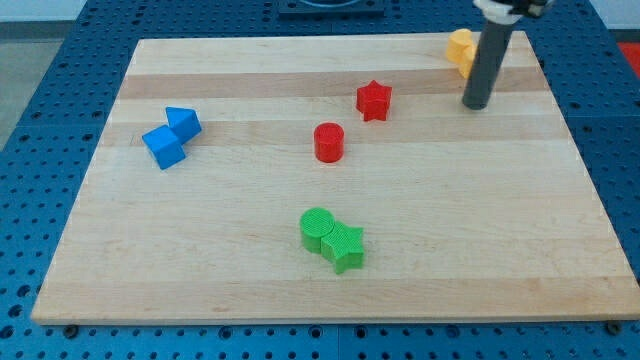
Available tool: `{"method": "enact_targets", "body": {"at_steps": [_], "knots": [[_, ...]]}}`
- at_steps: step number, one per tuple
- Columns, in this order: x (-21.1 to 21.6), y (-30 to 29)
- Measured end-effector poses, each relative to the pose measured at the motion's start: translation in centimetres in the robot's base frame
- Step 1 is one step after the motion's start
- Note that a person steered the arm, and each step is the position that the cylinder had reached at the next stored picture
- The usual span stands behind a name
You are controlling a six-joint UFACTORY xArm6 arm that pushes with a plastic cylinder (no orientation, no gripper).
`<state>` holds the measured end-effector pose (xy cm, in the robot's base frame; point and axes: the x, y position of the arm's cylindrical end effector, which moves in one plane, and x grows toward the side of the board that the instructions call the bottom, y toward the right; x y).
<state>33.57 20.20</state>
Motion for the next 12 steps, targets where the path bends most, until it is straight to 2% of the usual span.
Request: {"method": "enact_targets", "body": {"at_steps": [3, 5, 8, 12], "knots": [[-5.9, 6.6], [-10.0, 6.7], [-9.4, 4.2], [-4.4, -2.7]]}}
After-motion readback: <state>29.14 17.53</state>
